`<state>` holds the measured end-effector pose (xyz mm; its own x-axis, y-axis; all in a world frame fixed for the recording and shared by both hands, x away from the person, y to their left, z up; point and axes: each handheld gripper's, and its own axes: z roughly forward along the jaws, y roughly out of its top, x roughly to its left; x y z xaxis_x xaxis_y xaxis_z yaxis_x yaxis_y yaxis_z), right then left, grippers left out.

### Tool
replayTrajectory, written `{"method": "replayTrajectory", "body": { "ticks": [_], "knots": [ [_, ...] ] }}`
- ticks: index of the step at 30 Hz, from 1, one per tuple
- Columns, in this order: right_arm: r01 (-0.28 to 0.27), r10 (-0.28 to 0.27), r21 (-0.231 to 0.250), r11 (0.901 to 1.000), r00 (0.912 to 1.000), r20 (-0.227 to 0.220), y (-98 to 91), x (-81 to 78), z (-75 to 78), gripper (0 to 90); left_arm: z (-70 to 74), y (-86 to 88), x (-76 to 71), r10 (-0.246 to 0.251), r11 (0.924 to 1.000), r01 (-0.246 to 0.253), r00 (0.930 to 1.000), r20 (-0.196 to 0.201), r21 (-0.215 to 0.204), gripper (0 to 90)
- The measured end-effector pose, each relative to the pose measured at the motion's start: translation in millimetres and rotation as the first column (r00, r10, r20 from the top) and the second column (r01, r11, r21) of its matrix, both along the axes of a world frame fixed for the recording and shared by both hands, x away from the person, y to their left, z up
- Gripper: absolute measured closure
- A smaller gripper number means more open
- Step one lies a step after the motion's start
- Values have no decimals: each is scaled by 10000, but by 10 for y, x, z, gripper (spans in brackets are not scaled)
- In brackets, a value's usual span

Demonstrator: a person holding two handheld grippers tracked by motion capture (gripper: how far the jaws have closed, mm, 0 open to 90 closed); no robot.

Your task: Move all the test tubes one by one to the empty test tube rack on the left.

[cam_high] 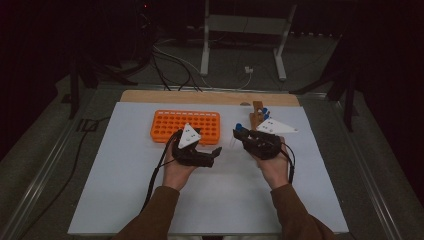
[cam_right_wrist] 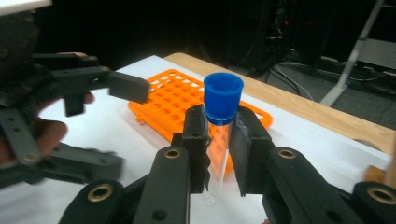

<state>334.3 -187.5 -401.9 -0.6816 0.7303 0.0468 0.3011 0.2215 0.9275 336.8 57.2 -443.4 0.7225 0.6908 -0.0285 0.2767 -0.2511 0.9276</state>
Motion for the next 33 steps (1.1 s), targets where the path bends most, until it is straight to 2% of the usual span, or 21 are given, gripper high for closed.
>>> {"method": "replayTrajectory", "body": {
  "ticks": [4, 9, 12, 16, 17, 19, 20, 21, 22, 29, 33],
  "knots": [
    [-216, 216, -17, 9998, 9998, -51, 88, -6, -6, 775, 24, -56, 5, 55, 9999, -54, 9999, 107, -123, 84],
    [-441, 446, 232, 9988, 9988, -225, 162, -1, -20, 775, 27, -159, -11, -34, 9999, 29, 9992, 403, 105, 202],
    [-538, 544, 233, 9983, 9982, -261, 199, -3, -24, 775, 14, -205, -21, -51, 10000, 50, 9988, 484, 33, 265],
    [-643, 649, 220, 9977, 9975, -281, 227, -11, -22, 775, 14, -232, -23, -157, 9997, 165, 9986, 504, -158, 445],
    [-643, 649, 220, 9977, 9975, -281, 227, -11, -22, 775, 15, -236, -26, -169, 9997, 179, 9986, 510, -179, 445],
    [-676, 684, 268, 9974, 9972, -309, 231, -9, -22, 775, 17, -238, -25, -229, 9995, 240, 9985, 491, -208, 550],
    [-687, 697, 310, 9972, 9971, -320, 232, -9, -22, 775, 16, -237, -25, -289, 9993, 299, 9985, 472, -210, 586],
    [-687, 697, 310, 9972, 9971, -320, 232, -9, -22, 775, 14, -237, -25, -326, 9993, 334, 9984, 467, -179, 586],
    [-702, 714, 349, 9969, 9969, -335, 234, -9, -23, 775, 12, -237, -24, -393, 9990, 401, 9982, 448, -174, 633],
    [-782, 794, 334, 9964, 9962, -356, 253, -8, -33, 775, 18, -242, -39, -539, 9983, 552, 9969, 580, -207, 688],
    [-779, 792, 339, 9964, 9962, -371, 255, -7, -32, 775, 15, -240, -42, -665, 9976, 676, 9959, 607, -159, 763]
  ]
}}
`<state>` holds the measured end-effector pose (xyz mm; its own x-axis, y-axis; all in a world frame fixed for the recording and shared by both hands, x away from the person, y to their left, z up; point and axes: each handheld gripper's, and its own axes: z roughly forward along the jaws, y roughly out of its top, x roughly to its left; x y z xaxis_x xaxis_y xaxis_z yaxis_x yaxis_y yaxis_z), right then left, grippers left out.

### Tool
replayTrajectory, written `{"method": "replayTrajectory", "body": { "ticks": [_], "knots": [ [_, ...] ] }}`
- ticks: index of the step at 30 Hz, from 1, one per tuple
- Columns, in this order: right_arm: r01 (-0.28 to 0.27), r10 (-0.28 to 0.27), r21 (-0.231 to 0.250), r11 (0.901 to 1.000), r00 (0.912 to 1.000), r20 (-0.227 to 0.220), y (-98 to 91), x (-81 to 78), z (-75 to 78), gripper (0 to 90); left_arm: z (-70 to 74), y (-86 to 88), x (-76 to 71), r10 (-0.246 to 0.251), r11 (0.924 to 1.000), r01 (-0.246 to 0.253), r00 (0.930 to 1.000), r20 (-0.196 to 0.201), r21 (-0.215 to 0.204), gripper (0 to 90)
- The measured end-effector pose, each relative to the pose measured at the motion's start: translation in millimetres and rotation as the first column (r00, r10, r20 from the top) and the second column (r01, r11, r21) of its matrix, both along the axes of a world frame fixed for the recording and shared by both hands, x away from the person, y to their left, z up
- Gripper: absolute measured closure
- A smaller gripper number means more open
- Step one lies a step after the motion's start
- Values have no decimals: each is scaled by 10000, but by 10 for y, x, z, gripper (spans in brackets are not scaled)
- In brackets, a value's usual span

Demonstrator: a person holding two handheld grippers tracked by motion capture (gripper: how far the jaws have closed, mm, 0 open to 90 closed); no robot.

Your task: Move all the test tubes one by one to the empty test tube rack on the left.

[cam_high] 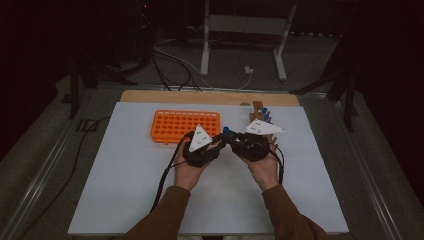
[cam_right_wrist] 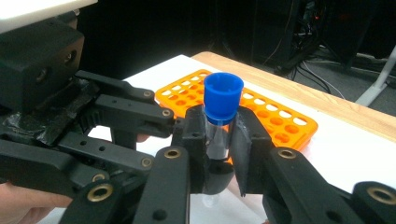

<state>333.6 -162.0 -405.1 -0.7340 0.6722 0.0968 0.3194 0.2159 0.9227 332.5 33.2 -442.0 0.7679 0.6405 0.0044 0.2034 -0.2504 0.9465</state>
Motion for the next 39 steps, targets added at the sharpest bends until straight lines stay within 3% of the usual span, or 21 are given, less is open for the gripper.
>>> {"method": "replayTrajectory", "body": {
  "ticks": [3, 5, 6, 7, 8, 10, 12, 15, 17, 25, 31, 39],
  "knots": [
    [4, -4, 1, 10000, 10000, -11, 1, 2, 2, 771, -2, -13, -10, -3, 10000, 3, 9999, 124, 69, 777],
    [142, -142, 102, 9998, 9999, -21, -19, 5, 5, 656, -5, -11, -1, 31, 10000, -32, 9999, 97, 58, 779],
    [142, -142, 102, 9998, 9999, -21, -19, 5, 5, 656, -8, -3, 10, 61, 9999, -62, 9999, 85, 104, 779],
    [276, -272, 282, 9992, 9995, -131, -55, 10, 11, 535, -14, 3, 22, 117, 9999, -117, 9999, 55, 77, 780],
    [276, -272, 282, 9992, 9995, -131, -55, 10, 11, 535, -18, 16, 36, 172, 9998, -172, 9998, 32, 118, 780],
    [496, -489, 465, 9977, 9987, -150, -125, 6, 16, 392, -24, 46, 68, 281, 9996, -280, 9996, -37, 85, 781],
    [559, -556, 462, 9974, 9984, -85, -148, 0, 17, 359, -27, 78, 101, 356, 9993, -357, 9993, -118, -73, 782],
    [859, -860, 303, 9958, 9963, 1, -202, -21, 12, 199, -36, 125, 153, 397, 9989, -403, 9989, -244, -239, 782],
    [1024, -1025, 73, 9947, 9947, 56, -231, -42, -7, 151, -48, 149, 185, 427, 9986, -434, 9988, -251, -294, 783],
    [1345, -1342, -581, 9892, 9909, 84, -390, -142, -141, 104, -101, 187, 340, 831, 9943, -823, 9965, 88, -678, 782],
    [1659, -1658, -566, 9845, 9861, 67, -580, -208, -188, 92, -188, 173, 494, 1314, 9874, -1316, 9913, -80, -874, 782],
    [1795, -1780, -722, 9811, 9837, 266, -683, -292, -211, 84, -335, 111, 670, 1794, 9808, -1814, 9832, -345, -719, 782]
  ]
}}
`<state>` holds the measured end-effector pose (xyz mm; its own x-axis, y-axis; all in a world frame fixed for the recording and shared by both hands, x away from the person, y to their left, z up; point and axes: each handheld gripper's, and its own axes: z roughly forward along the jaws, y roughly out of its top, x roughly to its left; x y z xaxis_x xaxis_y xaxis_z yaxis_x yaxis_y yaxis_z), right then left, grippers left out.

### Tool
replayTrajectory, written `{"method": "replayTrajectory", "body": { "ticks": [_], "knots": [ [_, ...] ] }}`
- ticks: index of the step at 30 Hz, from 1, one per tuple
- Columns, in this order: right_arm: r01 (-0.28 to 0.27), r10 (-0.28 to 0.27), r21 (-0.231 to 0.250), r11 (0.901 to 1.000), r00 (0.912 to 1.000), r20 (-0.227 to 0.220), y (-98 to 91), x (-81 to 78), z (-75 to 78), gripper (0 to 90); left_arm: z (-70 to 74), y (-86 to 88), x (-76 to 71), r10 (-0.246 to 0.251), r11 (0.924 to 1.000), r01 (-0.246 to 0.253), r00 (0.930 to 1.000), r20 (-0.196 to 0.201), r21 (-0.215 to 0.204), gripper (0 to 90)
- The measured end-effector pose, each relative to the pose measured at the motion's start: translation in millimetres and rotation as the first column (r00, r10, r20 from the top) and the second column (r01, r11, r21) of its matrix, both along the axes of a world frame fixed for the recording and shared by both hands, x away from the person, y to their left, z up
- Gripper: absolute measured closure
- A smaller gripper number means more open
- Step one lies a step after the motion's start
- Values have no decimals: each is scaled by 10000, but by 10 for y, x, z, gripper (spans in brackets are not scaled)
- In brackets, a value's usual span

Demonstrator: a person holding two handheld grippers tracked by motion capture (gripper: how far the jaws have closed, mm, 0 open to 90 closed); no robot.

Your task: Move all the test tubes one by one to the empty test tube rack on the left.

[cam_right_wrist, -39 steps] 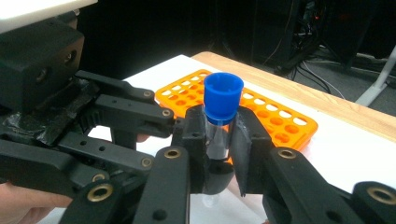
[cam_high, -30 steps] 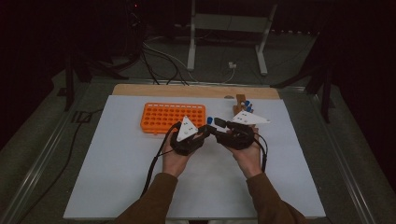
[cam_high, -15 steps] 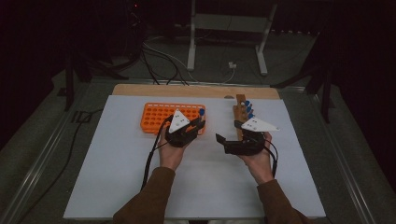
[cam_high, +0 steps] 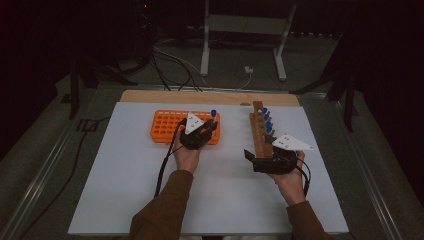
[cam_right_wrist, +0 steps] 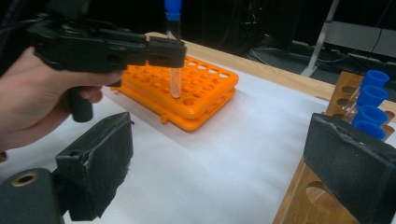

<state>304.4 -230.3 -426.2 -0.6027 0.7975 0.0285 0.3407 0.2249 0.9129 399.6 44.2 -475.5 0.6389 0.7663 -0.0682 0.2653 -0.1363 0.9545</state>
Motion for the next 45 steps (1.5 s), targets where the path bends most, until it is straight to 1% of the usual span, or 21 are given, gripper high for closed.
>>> {"method": "replayTrajectory", "body": {
  "ticks": [3, 6, 7, 8, 10, 14, 16, 18, 20, 24, 28, 35, 39, 40, 41, 42, 45],
  "knots": [
    [-5, 5, 92, 10000, 10000, 12, -18, -15, -6, 84, -47, -31, 41, 65, 10000, -65, 9999, -105, 39, 782],
    [-25, 25, 94, 10000, 10000, 7, -22, -20, -4, 85, -98, -47, 70, 74, 9998, -70, 9998, -202, 186, 782],
    [-31, 31, 140, 9999, 10000, 12, -24, -23, -1, 85, -112, -45, 74, 82, 10000, -82, 9998, -201, 18, 781],
    [-28, 28, 146, 9999, 10000, 28, -26, -26, 0, 86, -116, -45, 82, 116, 9999, -116, 9996, -269, -17, 781],
    [-40, 39, 163, 9999, 10000, 50, -28, -26, 1, 86, -138, -58, 90, 158, 9997, -152, 9995, -289, 212, 781],
    [-74, 73, 165, 9998, 10000, 47, -17, -31, -1, 87, -219, -76, 103, 147, 9977, -107, 9981, -597, 676, 781],
    [-116, 115, 171, 9998, 9999, 71, -9, -34, 0, 87, -247, -95, 108, 177, 9951, -109, 9974, -694, 980, 781],
    [-120, 119, 179, 9998, 9999, 77, -7, -34, -1, 87, -268, -116, 112, 191, 9929, -98, 9968, -776, 1186, 781],
    [-124, 123, 184, 9998, 9999, 57, -10, -35, -4, 88, -280, -122, 115, 211, 9922, -103, 9960, -863, 1243, 782],
    [-94, 93, 221, 9997, 9999, 40, -26, -34, -10, 89, -295, -99, 132, 294, 9938, -167, 9929, -1150, 1099, 784],
    [-86, 85, 196, 9998, 10000, 32, -28, -35, -17, 89, -323, -125, 124, 380, 9891, -197, 9917, -1231, 1460, 786],
    [-97, 97, 162, 9998, 10000, 22, -15, -31, -26, 89, -315, -134, 126, 461, 9895, -270, 9901, -1328, 1422, 786],
    [-91, 91, 156, 9998, 10000, 8, -12, -26, -34, 89, -314, -117, 135, 447, 9920, -266, 9883, -1461, 1230, 765],
    [-92, 92, 138, 9999, 10000, 8, -10, -25, -37, 89, -308, -118, 130, 589, 9914, -404, 9870, -1496, 1242, 687],
    [-96, 96, 144, 9999, 10000, -17, -7, -26, -40, 89, -295, -115, 125, 666, 9912, -465, 9843, -1636, 1237, 641],
    [-91, 91, 148, 9998, 10000, -24, -6, -25, -43, 89, -284, -109, 123, 694, 9923, -499, 9818, -1765, 1130, 615],
    [-66, 67, 157, 9999, 10000, -34, -7, -19, -49, 89, -252, -69, 112, 670, 9947, -501, 9783, -1960, 899, 550]
  ]
}}
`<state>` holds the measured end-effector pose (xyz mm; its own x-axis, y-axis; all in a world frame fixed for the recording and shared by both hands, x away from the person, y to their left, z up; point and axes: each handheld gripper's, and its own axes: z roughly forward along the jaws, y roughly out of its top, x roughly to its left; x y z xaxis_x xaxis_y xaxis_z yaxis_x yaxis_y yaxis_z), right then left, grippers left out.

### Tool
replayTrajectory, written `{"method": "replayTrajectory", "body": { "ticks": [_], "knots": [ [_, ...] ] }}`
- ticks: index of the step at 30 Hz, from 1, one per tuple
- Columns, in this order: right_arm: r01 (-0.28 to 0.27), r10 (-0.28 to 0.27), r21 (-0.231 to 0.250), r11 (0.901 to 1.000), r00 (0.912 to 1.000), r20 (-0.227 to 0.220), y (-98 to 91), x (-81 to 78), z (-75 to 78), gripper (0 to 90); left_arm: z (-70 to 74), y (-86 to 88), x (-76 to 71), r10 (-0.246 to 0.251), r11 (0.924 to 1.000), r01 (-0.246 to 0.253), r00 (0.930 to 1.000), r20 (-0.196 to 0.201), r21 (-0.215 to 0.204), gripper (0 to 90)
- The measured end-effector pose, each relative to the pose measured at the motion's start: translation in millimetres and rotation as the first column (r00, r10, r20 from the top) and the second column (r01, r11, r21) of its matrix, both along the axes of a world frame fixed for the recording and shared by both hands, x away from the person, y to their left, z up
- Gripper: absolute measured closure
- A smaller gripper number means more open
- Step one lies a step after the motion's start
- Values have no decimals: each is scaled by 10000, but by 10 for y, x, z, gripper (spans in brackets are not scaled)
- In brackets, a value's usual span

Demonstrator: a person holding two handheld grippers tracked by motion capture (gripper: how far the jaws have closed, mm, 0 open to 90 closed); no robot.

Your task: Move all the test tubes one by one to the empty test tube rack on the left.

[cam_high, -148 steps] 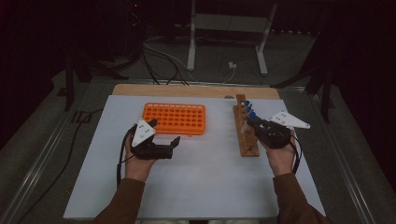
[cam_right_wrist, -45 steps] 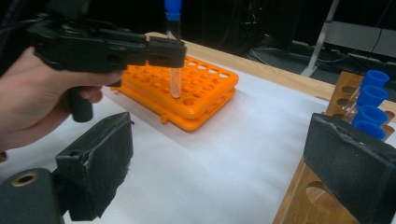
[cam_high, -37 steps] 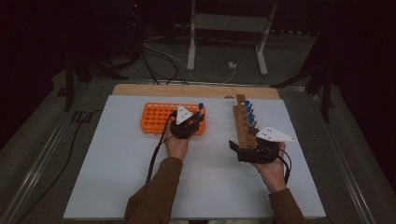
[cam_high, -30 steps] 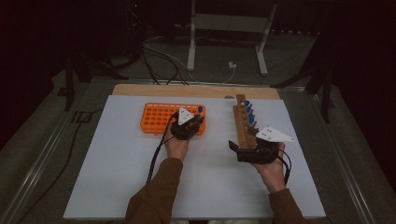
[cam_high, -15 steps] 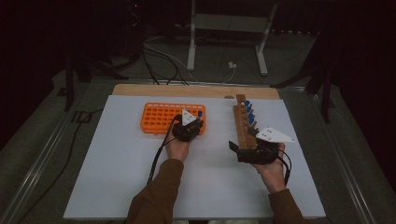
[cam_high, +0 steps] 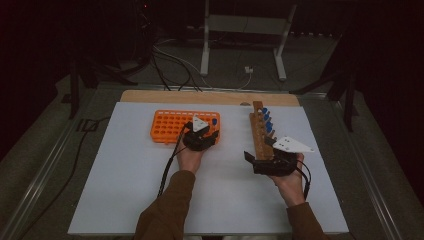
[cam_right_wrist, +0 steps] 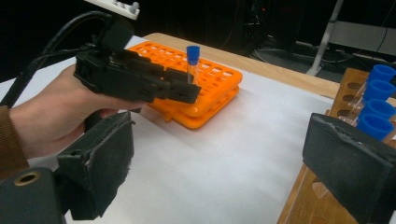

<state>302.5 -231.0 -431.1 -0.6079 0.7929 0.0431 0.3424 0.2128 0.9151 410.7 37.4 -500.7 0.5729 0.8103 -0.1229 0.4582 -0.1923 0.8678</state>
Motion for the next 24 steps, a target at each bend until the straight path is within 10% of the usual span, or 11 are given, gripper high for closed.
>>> {"method": "replayTrajectory", "body": {
  "ticks": [6, 15, 24],
  "knots": [
    [69, -69, 22, 10000, 10000, -12, -1, 6, -8, 89, 65, 95, -31, -258, 9983, 246, 9994, -229, -535, 446],
    [187, -188, -43, 9998, 9998, -107, 8, 42, -34, 89, 176, 270, -165, 11, 9997, -18, 9996, -294, -229, 13],
    [437, -441, -220, 9988, 9988, -197, -15, 118, -70, 89, 311, 708, -354, 328, 9951, -329, 9995, -22, -937, 6]
  ]
}}
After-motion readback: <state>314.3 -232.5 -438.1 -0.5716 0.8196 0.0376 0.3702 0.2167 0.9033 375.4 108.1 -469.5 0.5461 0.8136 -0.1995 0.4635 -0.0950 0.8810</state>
